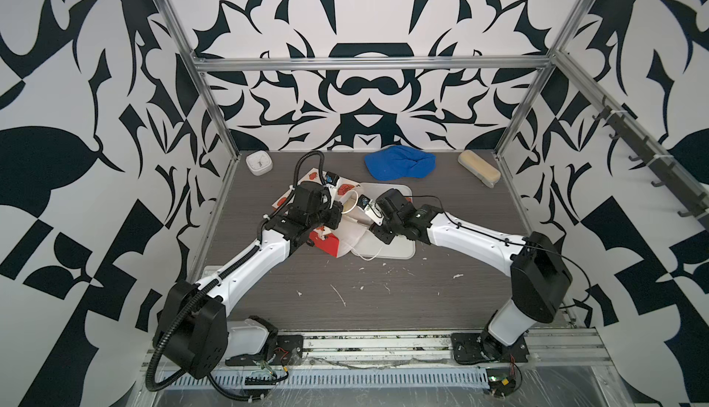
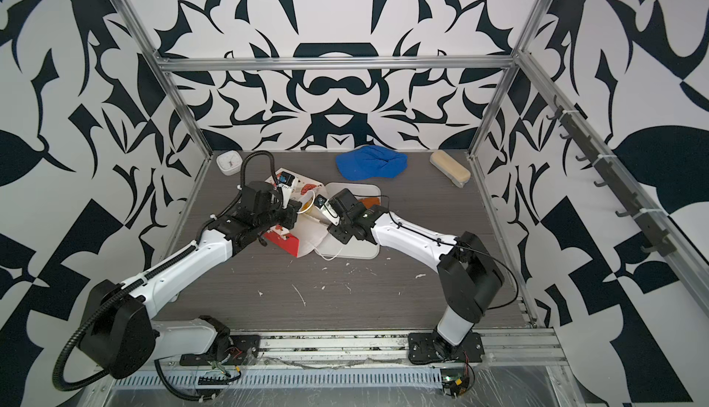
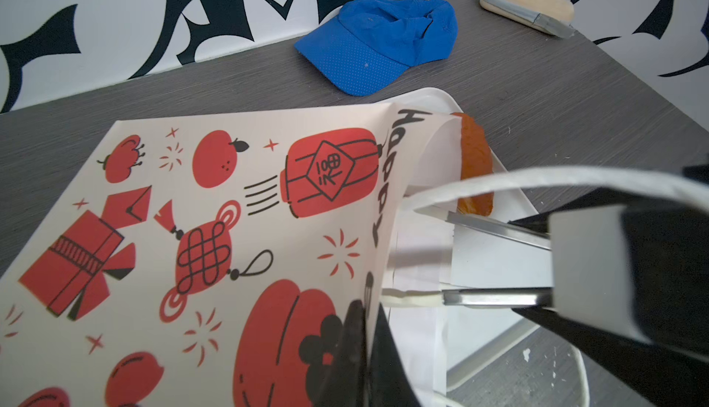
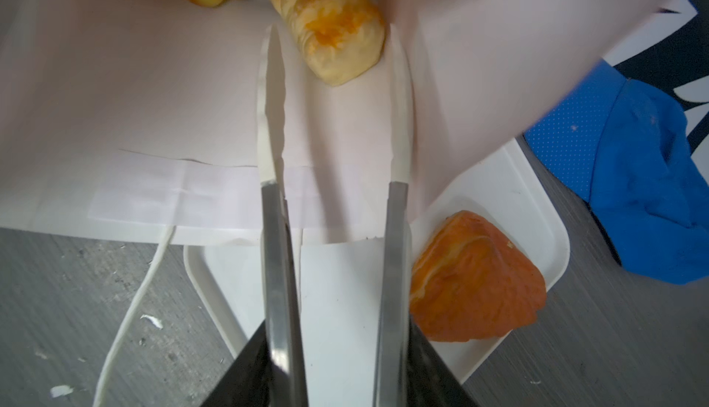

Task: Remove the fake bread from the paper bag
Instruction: 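Move the open tongs with the right gripper into the bag mouth, then close the tongs with the right gripper around the yellow bread inside the bag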

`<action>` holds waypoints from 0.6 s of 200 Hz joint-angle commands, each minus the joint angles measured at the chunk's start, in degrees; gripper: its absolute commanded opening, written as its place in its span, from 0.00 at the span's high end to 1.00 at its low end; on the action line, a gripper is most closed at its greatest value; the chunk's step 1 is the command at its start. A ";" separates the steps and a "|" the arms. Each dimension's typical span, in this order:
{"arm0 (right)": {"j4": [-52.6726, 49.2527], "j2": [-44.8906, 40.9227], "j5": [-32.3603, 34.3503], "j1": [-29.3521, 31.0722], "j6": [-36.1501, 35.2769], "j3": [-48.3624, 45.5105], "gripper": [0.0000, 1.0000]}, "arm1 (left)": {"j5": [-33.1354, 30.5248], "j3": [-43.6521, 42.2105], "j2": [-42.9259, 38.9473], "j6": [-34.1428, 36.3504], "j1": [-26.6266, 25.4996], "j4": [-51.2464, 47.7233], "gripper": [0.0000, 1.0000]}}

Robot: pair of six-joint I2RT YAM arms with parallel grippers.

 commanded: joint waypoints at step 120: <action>3.08 7.10 9.07 1.66 -3.37 7.98 0.48 | 3.44 2.33 -0.07 0.00 0.05 1.04 0.93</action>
